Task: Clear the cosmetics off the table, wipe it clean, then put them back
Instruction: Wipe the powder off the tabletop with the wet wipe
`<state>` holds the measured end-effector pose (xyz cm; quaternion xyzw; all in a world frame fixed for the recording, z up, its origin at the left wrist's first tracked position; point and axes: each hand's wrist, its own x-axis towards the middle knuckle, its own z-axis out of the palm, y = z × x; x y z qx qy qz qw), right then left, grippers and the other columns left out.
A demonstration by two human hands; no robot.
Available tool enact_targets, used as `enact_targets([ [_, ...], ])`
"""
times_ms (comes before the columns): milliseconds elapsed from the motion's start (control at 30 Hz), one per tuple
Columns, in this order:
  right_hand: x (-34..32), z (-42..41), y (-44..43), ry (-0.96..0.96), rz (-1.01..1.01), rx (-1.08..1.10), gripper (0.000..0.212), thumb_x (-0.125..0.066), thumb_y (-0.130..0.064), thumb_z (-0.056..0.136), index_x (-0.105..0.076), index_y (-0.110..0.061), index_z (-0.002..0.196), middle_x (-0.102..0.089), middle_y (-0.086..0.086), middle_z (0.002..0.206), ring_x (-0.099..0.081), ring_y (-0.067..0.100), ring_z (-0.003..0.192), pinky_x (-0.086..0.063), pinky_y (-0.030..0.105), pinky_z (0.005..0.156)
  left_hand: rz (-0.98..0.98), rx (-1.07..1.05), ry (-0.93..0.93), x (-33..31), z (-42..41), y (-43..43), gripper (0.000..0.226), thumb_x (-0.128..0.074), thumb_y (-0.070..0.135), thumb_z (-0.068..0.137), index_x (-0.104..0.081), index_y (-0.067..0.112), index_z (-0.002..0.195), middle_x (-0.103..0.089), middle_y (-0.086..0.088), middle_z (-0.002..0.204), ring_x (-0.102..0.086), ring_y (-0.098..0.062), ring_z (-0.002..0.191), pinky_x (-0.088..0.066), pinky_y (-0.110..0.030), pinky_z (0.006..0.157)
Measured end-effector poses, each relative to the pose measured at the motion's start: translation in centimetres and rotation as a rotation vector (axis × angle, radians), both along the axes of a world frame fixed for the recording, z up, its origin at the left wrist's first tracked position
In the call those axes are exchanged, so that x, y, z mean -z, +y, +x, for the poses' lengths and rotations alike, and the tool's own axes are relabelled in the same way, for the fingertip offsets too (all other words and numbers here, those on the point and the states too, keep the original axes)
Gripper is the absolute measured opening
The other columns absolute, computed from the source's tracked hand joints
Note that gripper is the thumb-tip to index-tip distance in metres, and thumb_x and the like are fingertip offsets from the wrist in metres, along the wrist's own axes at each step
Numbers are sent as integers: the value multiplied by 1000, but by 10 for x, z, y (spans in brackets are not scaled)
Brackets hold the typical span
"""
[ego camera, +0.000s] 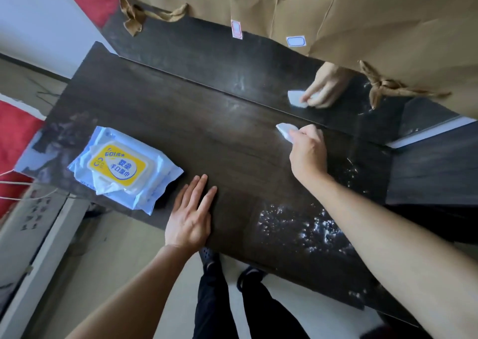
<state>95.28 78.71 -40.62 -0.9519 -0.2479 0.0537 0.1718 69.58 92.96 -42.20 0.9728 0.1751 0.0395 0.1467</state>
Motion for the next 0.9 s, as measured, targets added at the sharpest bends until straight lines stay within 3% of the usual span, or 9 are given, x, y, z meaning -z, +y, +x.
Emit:
enact_targets([
  [67, -1, -45, -15, 66, 46, -151, 30, -49, 0, 84, -67, -13, 104, -55, 10, 100, -48, 27, 94, -40, 30, 77, -2, -2, 8, -1, 0, 0, 56, -50, 0, 72, -56, 5, 128, -41, -20, 145, -34, -34, 137, -26, -45, 113],
  [133, -7, -99, -39, 141, 89, -316, 25, -43, -10, 86, -67, -16, 89, -52, 0, 89, -46, 17, 84, -47, 32, 71, -5, -4, 22, -3, -1, -1, 55, -47, 3, 74, -56, 5, 128, -41, -20, 146, -33, -33, 137, -25, -45, 113],
  [233, -21, -119, -62, 235, 100, -530, 21, -50, -4, 83, -67, -17, 83, -50, -3, 82, -47, 16, 78, -50, 36, 64, -5, -6, 39, -4, -1, -1, 56, -45, 6, 74, -56, 5, 129, -40, -19, 146, -32, -33, 137, -24, -44, 114],
  [300, -28, -77, -52, 150, 149, -427, 18, -54, -11, 84, -68, -20, 88, -51, 1, 80, -49, 20, 75, -48, 32, 68, -10, 0, 34, -4, -1, 0, 56, -49, 4, 73, -56, 5, 128, -40, -19, 146, -33, -33, 137, -25, -45, 113],
  [367, -21, -18, -41, -20, 70, -223, 24, -50, -20, 85, -70, -21, 97, -53, 9, 84, -53, 27, 79, -43, 29, 72, -3, 9, 22, -2, -1, 0, 58, -53, 2, 71, -56, 5, 128, -41, -20, 146, -34, -34, 137, -26, -45, 112],
  [467, -2, 27, -40, -30, 22, 52, 37, -42, -28, 84, -70, -6, 93, -55, 12, 92, -53, 32, 88, -41, 31, 75, -4, 20, 19, -2, -2, 1, 58, -52, 3, 72, -54, 6, 130, -40, -19, 146, -33, -33, 138, -26, -45, 112],
  [567, -5, -37, -45, -74, 71, -8, 12, -57, -5, 85, -69, -5, 89, -56, 11, 84, -51, 30, 80, -47, 36, 65, -1, 12, 14, 0, -3, 1, 55, -49, 6, 75, -54, 6, 130, -40, -19, 146, -33, -33, 137, -25, -44, 113],
  [767, -13, -204, -101, 120, 97, -344, 27, -65, -1, 78, -67, -15, 101, -54, -5, 89, -49, 15, 81, -42, 21, 67, -32, 17, 21, -2, -4, 1, 53, -43, 8, 77, -55, 5, 129, -41, -19, 145, -34, -34, 137, -28, -45, 111],
  [900, -26, -187, -87, 163, 96, -210, 25, -63, 4, 78, -68, -18, 89, -50, -5, 85, -53, 19, 76, -45, 27, 61, -44, 29, 34, -1, -4, 2, 54, -37, 11, 79, -55, 5, 129, -41, -19, 145, -34, -34, 137, -27, -46, 111],
])
